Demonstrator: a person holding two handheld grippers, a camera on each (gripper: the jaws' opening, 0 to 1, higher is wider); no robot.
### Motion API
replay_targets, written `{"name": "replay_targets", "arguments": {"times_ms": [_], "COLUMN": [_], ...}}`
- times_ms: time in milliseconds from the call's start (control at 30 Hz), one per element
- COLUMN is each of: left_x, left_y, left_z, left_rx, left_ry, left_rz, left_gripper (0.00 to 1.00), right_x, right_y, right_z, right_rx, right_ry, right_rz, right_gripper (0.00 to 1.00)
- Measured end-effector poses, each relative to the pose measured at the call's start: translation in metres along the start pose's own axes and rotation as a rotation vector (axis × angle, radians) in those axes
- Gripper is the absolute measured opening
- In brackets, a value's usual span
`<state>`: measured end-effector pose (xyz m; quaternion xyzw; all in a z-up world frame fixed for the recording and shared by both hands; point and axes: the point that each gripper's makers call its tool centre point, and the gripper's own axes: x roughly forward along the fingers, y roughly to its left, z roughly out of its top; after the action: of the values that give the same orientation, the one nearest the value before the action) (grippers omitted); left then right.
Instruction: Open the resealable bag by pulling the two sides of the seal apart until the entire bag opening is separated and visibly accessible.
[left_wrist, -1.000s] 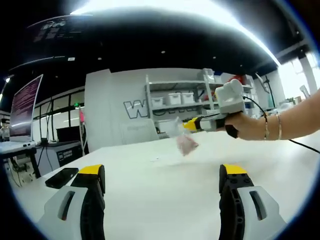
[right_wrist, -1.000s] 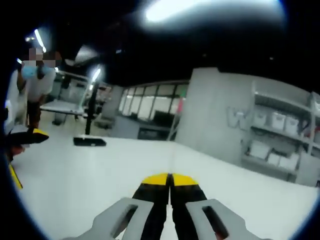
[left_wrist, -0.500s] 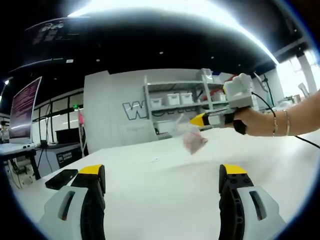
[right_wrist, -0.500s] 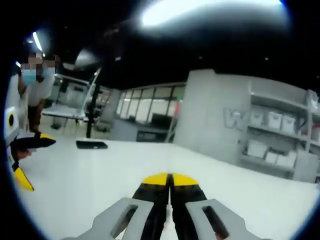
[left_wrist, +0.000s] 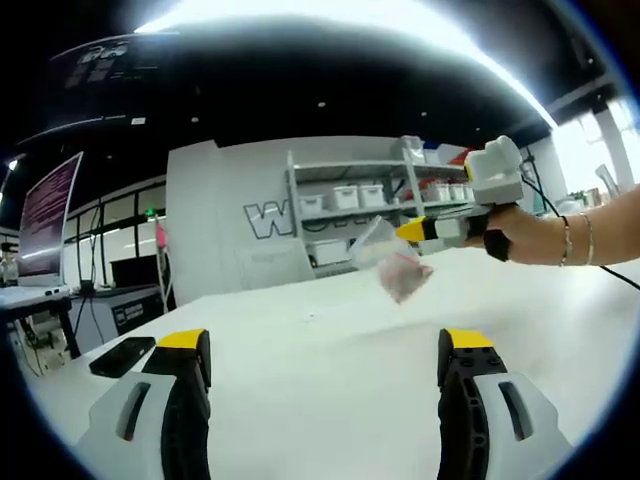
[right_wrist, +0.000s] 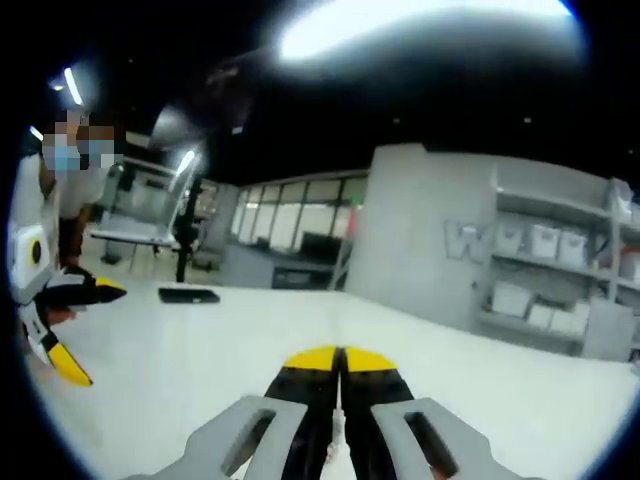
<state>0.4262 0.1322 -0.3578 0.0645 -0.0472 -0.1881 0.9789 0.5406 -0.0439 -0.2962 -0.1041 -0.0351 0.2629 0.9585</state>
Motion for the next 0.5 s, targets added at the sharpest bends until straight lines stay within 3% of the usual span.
{"name": "replay_targets", "arguments": {"times_ms": [500], "left_x": [-0.006], "left_y": [0.002], "left_z": [0.001], "left_rx": [-0.003], "left_ry": [0.022], "left_rz": [-0.007], "left_gripper": [0.93], "right_x": [-0.014], "right_y": [0.003], "right_z": [0.005], "right_rx": [-0.002], "right_ry": [-0.019], "right_rz": [-0.001], "right_gripper": [0.00]}}
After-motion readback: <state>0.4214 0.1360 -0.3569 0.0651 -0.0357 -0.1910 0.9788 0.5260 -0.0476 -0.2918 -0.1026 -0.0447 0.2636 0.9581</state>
